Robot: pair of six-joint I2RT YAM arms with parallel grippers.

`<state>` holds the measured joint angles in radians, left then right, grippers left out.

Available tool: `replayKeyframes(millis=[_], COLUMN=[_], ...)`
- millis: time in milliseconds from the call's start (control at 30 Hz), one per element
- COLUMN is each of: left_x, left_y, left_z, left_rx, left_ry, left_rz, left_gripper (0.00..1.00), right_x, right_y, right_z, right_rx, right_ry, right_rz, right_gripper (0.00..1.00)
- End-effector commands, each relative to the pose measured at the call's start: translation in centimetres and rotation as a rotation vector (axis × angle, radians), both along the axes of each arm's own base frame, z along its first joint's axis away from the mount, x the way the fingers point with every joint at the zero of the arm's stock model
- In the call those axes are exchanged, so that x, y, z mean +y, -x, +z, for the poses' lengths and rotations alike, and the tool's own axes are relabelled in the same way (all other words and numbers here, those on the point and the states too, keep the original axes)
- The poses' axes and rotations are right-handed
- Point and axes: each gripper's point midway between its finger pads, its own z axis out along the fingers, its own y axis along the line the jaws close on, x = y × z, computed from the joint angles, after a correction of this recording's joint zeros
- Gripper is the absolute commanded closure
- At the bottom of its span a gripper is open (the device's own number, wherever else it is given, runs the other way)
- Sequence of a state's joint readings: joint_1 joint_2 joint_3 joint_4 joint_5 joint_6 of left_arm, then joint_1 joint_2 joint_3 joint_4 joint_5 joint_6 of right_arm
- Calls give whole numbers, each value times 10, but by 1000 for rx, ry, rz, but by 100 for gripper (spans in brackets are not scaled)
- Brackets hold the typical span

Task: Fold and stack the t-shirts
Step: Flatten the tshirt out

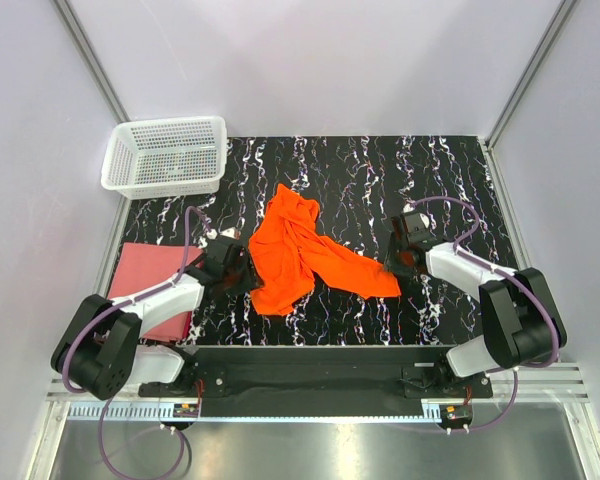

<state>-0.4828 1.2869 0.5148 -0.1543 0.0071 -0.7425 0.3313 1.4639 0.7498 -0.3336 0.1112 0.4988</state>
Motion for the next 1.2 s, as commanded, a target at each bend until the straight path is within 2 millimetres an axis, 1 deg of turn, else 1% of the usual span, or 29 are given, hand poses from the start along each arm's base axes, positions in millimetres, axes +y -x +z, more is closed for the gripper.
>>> replayKeyframes(millis=[0, 33, 67, 233, 267, 333, 433, 533, 600, 633, 700, 733, 800, 833, 900, 933, 1000, 1033, 1067, 1133, 1167], left_x=[0, 0, 0, 2, 2, 1, 2, 1, 2, 1, 2, 2, 2, 2, 2, 1, 0, -2, -2, -3, -4], left_y=[7, 7, 8, 10, 12, 12, 13, 14, 14, 14, 14, 16, 16, 17, 16, 16, 15, 15, 16, 17, 17], left_z=[-9, -9, -9, -11, -11, -10, -10, -8, -6, -4, -2, -2, 1, 1, 4, 5, 7, 9, 10, 11, 12], left_rx=[29, 28, 30, 36, 37, 35, 36, 30, 29, 21, 19, 18, 7, 7, -6, -8, -15, -17, -17, -19, -22], left_ry=[5, 4, 5, 6, 7, 10, 11, 17, 18, 22, 22, 24, 27, 26, 32, 37, 42, 51, 55, 63, 68], left_rz=[-11, -10, -9, -8, -11, -12, -11, -13, -13, -13, -15, -18, -24, -25, -28, -33, -37, -41, -45, -47, -49], left_gripper=[55, 55, 55, 52, 52, 51, 51, 51, 51, 51, 50, 49, 45, 43, 43, 42, 42, 42, 42, 43, 43], right_x=[3, 3, 3, 2, 1, -1, -1, -3, -7, -8, -13, -13, -11, -10, -9, -9, -8, -8, -6, -4, -3], right_y=[-19, -19, -19, -21, -21, -21, -22, -22, -20, -20, -13, -10, -1, 2, 5, 4, -1, -4, -8, -14, -17], right_z=[14, 14, 14, 17, 18, 21, 29, 43, 56, 68, 80, 96, 107, 118, 120, 116, 109, 96, 94, 78, 74], right_rx=[-64, -62, -65, -75, -80, -90, -106, -136, -159, -191, -204, -246, -262, -298, -307, -293, -268, -224, -212, -164, -152], right_ry=[-9, -6, -6, 0, 0, 5, 5, 2, 6, -1, 0, -23, -56, -79, -92, -88, -76, -57, -54, -43, -42], right_rz=[8, 8, 8, 0, -1, -4, -8, -13, -30, -40, -53, -58, -49, -58, -52, -50, -49, -47, -51, -59, -57], right_gripper=[65, 68, 75, 77, 80, 91, 100, 100, 100, 100, 100, 100, 100, 100, 100, 100, 91, 87, 84, 76, 72])
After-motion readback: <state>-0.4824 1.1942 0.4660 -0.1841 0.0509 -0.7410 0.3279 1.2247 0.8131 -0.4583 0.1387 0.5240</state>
